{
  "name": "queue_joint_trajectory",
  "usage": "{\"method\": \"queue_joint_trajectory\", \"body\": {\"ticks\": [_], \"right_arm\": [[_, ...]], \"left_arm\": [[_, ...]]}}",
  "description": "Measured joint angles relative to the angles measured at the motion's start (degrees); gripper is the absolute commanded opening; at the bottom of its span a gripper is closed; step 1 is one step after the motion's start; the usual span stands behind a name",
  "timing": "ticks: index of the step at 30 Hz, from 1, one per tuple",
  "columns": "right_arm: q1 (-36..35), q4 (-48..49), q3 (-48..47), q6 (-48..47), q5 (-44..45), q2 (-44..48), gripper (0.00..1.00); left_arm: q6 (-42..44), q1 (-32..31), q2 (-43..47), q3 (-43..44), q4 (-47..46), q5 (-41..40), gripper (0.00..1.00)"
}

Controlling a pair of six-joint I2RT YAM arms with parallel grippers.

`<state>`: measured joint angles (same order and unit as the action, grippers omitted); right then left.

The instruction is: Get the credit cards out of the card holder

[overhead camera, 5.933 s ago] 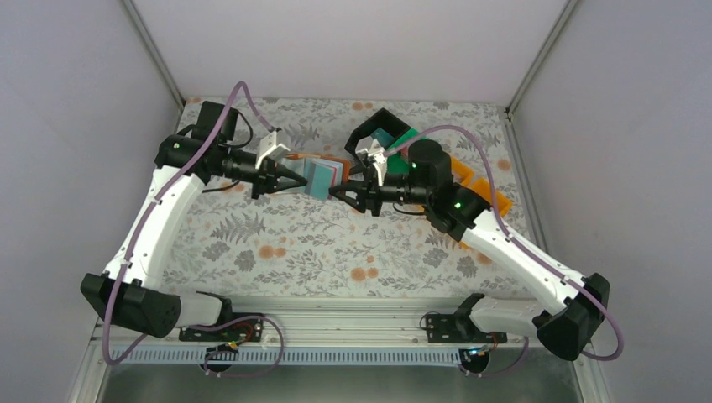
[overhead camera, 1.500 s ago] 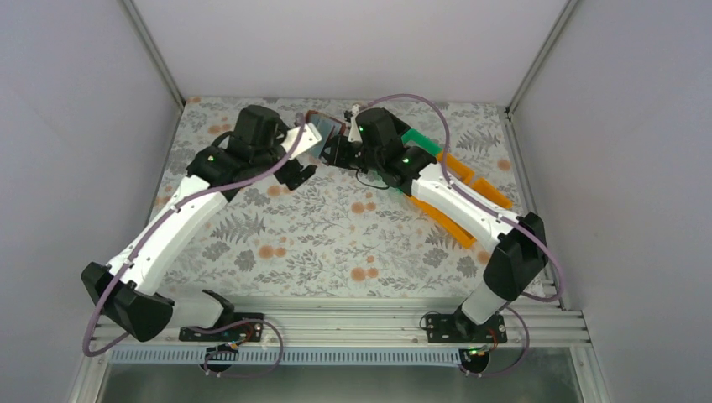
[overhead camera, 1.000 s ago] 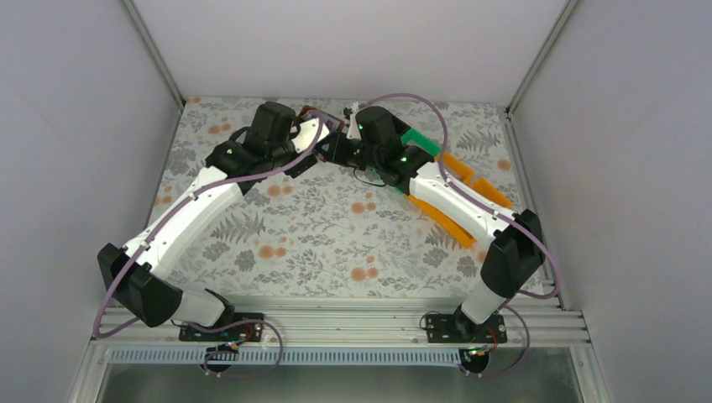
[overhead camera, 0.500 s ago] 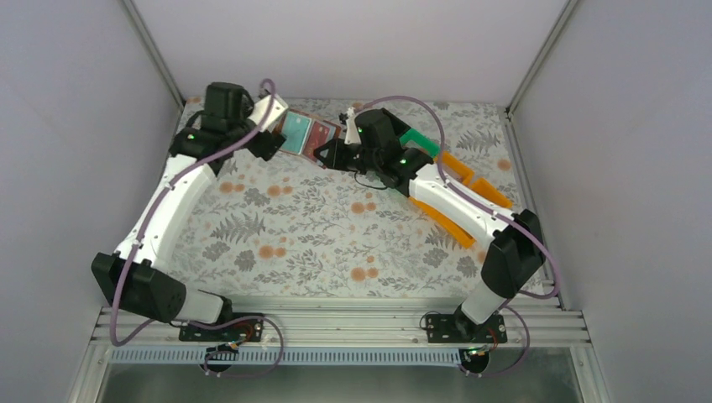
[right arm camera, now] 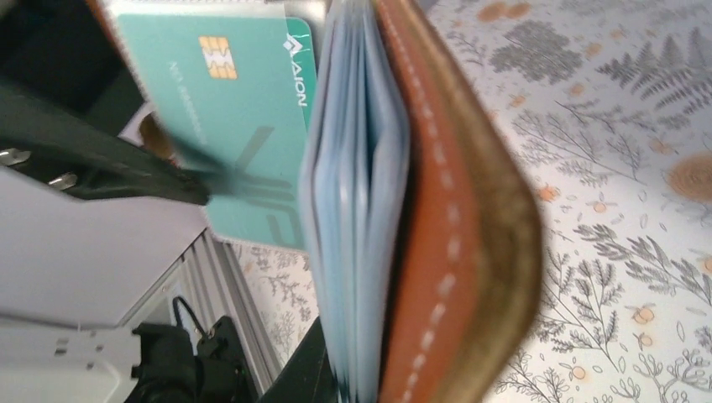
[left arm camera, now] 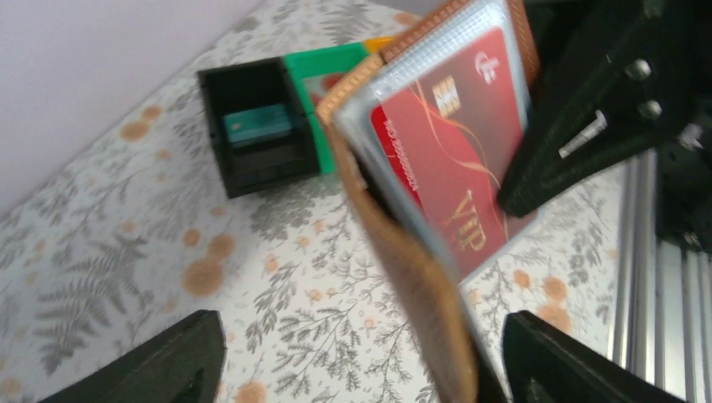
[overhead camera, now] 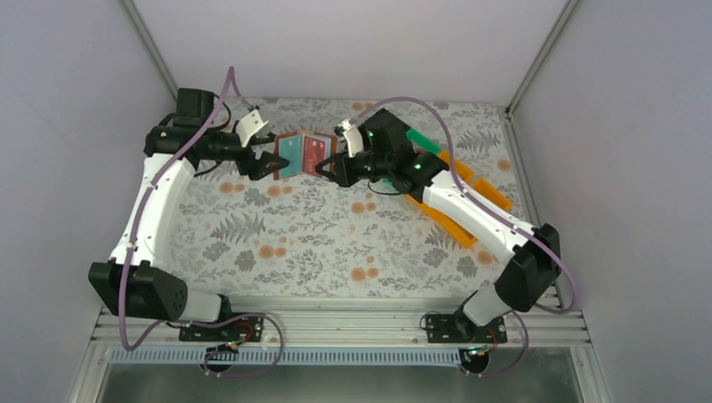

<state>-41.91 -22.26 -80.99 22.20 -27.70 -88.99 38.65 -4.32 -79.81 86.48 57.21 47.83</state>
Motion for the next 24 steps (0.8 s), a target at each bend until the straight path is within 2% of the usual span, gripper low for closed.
{"method": "queue_joint_trajectory", "body": {"ticks": [4, 5, 6, 9, 12, 21, 22, 23, 24], "right_arm": [[0.00, -0.35, 0.66, -4.66, -2.75, 2.99, 0.04], [0.00, -0.35, 0.79, -5.62, -3.34, 3.63, 0.04], [0.00, -0.33, 0.94, -6.40, -3.93, 4.15, 0.04], [0.00, -0.28, 1.62, -8.39, -5.75, 5.07, 0.04], [0.00, -0.20, 3.15, -9.90, -6.82, 5.81, 0.04], [0.02, -0.31, 4.76, -13.42, -8.63, 9.20, 0.04], [0.07, -0.44, 4.76, -13.62, -8.76, 9.40, 0.04], [0.07, -0.61, 4.76, -13.84, -8.96, 9.57, 0.04], [0.11, -0.72, 4.76, -13.92, -9.05, 9.66, 0.04]], "left_arm": [[2.23, 0.00, 0.28, 0.50, 3.58, 4.98, 0.69], [2.69, -0.02, 0.28, 0.52, 4.31, 5.97, 0.63], [2.99, -0.02, 0.31, 0.52, 4.94, 6.93, 0.56], [3.50, 0.04, 0.33, 0.55, 6.43, 9.07, 0.19], [4.31, 0.02, 0.70, 0.52, 7.72, 10.47, 0.03], [7.65, -0.13, 2.34, 1.31, 13.46, 16.15, 0.03], [7.87, -0.11, 2.34, 1.42, 13.77, 16.55, 0.12], [8.15, -0.07, 2.34, 1.51, 14.25, 16.94, 0.29], [8.48, -0.02, 2.34, 1.51, 14.51, 17.16, 0.38]]}}
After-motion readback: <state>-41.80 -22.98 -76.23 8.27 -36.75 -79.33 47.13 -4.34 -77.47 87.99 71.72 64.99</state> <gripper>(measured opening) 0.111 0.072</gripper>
